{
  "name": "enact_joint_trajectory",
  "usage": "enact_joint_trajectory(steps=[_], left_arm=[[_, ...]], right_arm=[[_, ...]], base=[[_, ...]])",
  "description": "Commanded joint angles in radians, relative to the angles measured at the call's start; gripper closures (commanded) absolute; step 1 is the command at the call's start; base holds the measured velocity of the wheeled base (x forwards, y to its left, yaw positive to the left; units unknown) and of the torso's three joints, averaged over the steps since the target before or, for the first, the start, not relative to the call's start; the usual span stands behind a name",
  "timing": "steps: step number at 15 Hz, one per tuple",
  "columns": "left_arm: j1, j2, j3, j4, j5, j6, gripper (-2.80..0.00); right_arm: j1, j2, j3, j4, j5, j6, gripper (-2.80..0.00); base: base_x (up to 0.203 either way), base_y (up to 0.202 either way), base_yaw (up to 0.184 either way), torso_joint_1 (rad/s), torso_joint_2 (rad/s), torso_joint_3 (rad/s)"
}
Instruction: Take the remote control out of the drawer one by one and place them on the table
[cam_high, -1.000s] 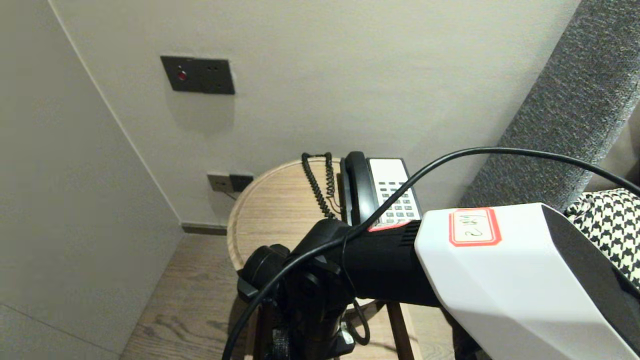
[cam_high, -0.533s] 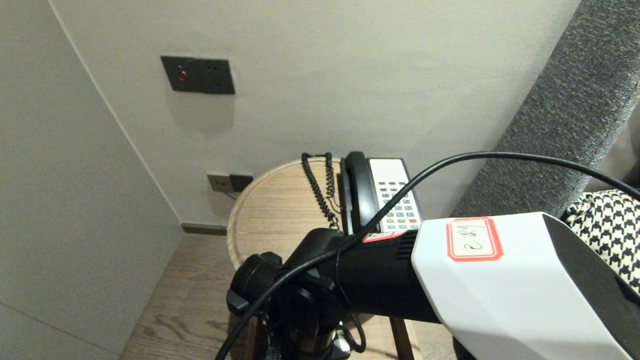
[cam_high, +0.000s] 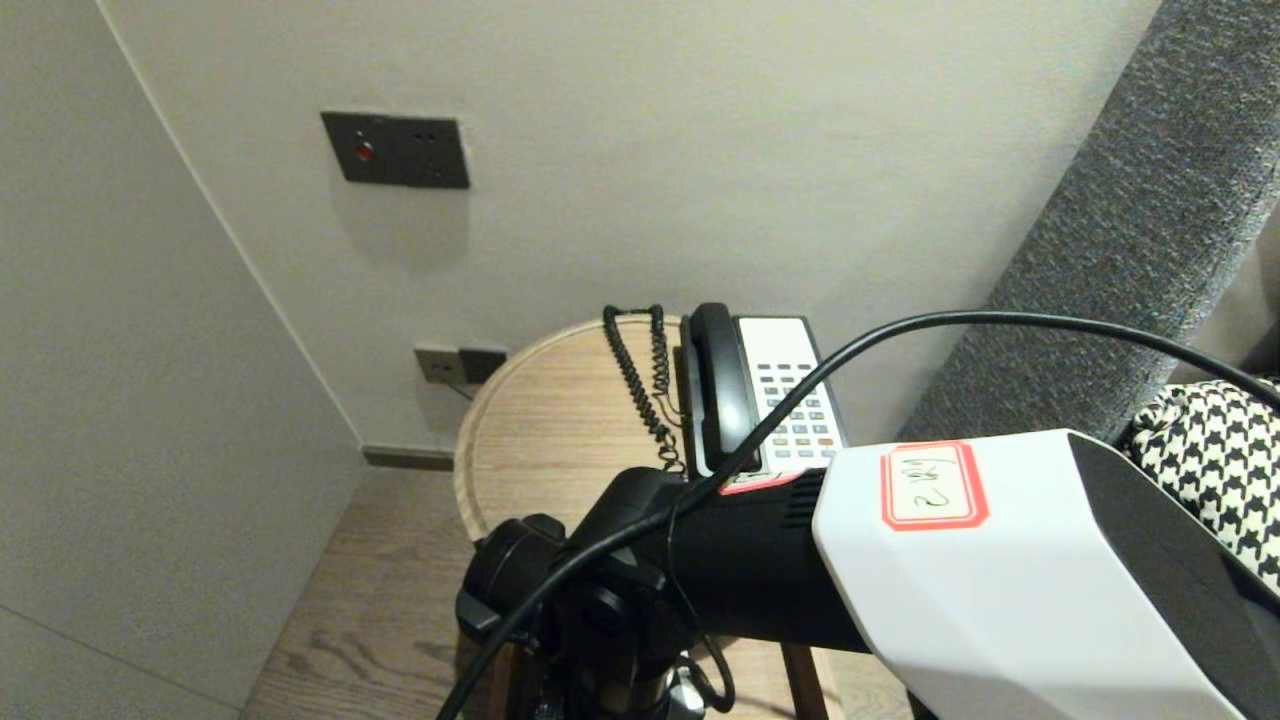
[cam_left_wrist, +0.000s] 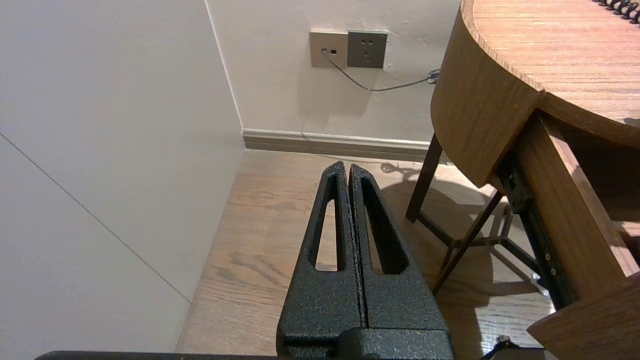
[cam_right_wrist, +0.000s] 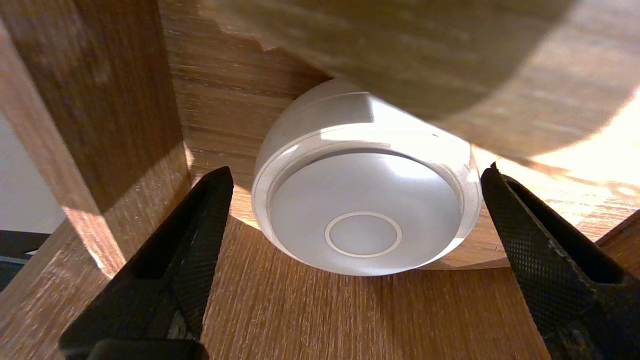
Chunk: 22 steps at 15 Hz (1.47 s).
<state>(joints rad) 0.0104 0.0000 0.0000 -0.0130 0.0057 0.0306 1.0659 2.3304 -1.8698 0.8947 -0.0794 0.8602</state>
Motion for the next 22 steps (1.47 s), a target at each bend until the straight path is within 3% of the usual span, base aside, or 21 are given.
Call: enact_joint_trajectory(steps=[1, 11, 12, 22], left_arm=[[0.0, -0.003, 0.0, -0.001, 0.0, 0.0, 0.0], [0.0, -0.003, 0.0, -0.001, 0.0, 0.0, 0.0], [0.0, -0.002, 0.0, -0.001, 0.0, 0.0, 0.0], [0.0, -0.003, 0.0, -0.001, 0.0, 0.0, 0.0]], right_arm=[[0.007, 0.003, 0.002, 0.006, 0.0, 0.005, -2.8], [0.019, -0.005, 0.032, 0.006, 0.0, 0.005, -2.8], [0.019, -0.006, 0.034, 0.006, 0.001, 0.005, 0.0], [0.03, -0.036, 0.042, 0.007, -0.002, 0.005, 0.0]], base=[[0.0, 0.0, 0.0, 0.0, 0.0, 0.0], [0.0, 0.0, 0.0, 0.0, 0.0, 0.0], [0.0, 0.0, 0.0, 0.0, 0.0, 0.0], [0.0, 0.0, 0.0, 0.0, 0.0, 0.0]])
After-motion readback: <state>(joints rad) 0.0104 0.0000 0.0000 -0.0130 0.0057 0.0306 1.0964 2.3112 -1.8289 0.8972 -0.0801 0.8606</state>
